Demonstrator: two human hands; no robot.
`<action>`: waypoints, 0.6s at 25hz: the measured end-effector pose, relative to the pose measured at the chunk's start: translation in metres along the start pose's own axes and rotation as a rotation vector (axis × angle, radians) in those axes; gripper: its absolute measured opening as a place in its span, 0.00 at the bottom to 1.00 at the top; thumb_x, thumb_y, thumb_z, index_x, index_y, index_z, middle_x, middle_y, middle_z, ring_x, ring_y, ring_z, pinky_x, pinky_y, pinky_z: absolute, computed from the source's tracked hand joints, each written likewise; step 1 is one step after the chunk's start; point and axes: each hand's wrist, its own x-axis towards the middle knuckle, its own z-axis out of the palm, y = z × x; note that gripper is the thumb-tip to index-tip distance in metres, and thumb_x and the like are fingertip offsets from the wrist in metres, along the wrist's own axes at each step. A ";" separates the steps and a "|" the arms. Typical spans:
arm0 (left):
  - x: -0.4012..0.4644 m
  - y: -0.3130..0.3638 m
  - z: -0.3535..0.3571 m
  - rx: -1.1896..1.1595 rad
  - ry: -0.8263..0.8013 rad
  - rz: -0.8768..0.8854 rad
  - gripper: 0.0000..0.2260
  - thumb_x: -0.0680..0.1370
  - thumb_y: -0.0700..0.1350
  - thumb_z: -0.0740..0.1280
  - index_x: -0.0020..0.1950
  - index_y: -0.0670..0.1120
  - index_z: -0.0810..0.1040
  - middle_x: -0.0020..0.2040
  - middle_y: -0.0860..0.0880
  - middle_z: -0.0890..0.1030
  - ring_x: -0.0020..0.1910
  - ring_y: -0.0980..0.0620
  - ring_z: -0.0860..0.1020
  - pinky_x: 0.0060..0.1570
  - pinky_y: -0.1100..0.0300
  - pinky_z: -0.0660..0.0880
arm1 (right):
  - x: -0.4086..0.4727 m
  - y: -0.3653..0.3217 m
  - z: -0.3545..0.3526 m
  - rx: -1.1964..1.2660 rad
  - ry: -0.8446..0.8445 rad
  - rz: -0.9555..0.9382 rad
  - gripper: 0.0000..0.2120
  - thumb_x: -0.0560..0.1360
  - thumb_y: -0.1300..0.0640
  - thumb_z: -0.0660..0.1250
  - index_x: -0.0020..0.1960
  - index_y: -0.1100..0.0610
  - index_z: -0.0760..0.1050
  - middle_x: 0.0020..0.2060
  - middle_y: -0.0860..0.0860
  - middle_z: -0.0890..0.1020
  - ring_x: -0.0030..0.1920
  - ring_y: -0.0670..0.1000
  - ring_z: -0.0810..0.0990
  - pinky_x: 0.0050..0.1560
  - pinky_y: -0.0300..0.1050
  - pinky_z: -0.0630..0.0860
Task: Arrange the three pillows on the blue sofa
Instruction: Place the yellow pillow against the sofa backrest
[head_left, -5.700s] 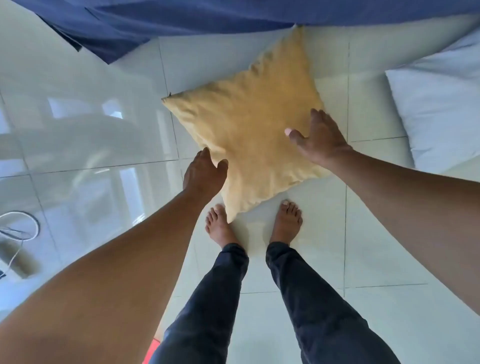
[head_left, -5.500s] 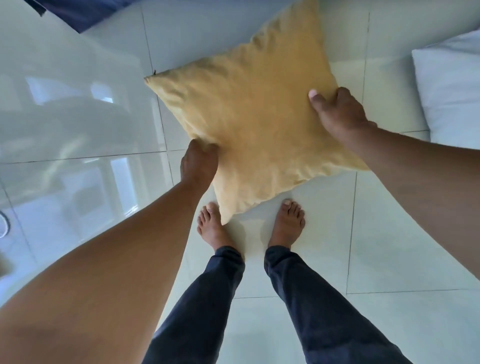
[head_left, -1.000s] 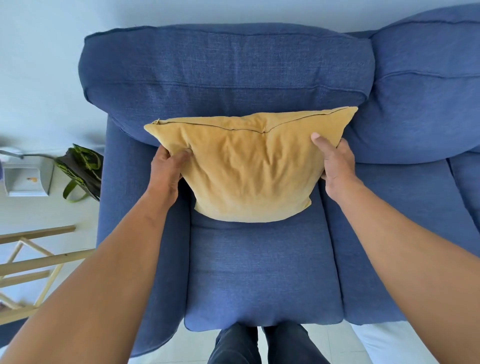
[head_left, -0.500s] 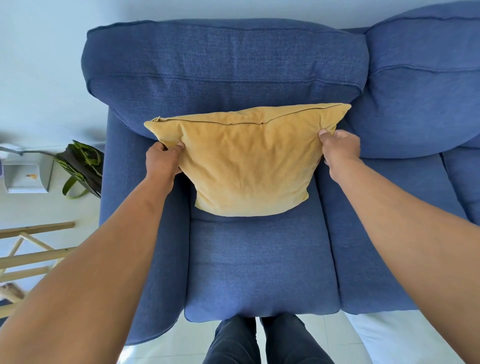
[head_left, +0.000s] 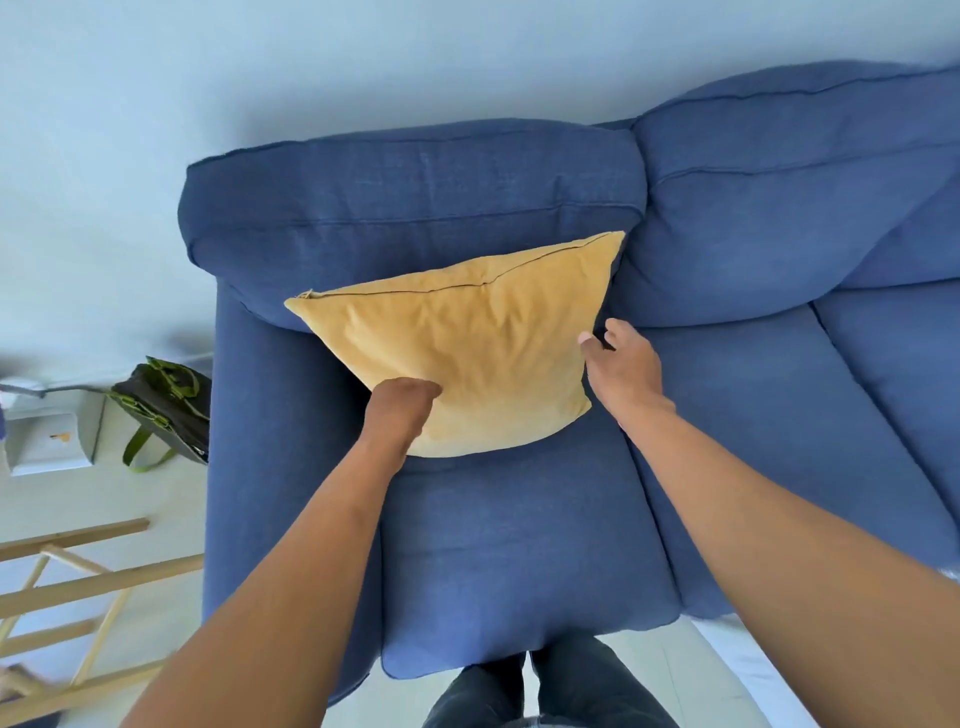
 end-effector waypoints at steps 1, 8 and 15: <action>-0.007 -0.001 0.012 0.073 -0.021 0.082 0.15 0.82 0.47 0.70 0.66 0.43 0.83 0.58 0.48 0.84 0.56 0.48 0.79 0.57 0.53 0.76 | -0.009 0.005 -0.004 -0.007 -0.007 -0.014 0.30 0.84 0.45 0.63 0.83 0.55 0.64 0.79 0.53 0.72 0.77 0.54 0.73 0.73 0.52 0.69; -0.063 0.002 0.102 0.461 -0.198 0.487 0.26 0.85 0.52 0.63 0.82 0.48 0.68 0.81 0.50 0.70 0.79 0.48 0.70 0.69 0.60 0.64 | -0.065 0.085 -0.060 -0.174 0.062 0.019 0.32 0.86 0.45 0.60 0.84 0.59 0.59 0.84 0.56 0.60 0.85 0.56 0.55 0.80 0.59 0.59; -0.150 -0.012 0.242 0.888 -0.437 0.842 0.29 0.87 0.51 0.59 0.86 0.41 0.56 0.87 0.44 0.55 0.87 0.47 0.49 0.82 0.51 0.53 | -0.130 0.213 -0.163 -0.391 0.231 0.214 0.37 0.86 0.40 0.55 0.86 0.60 0.51 0.87 0.58 0.49 0.87 0.58 0.43 0.82 0.67 0.51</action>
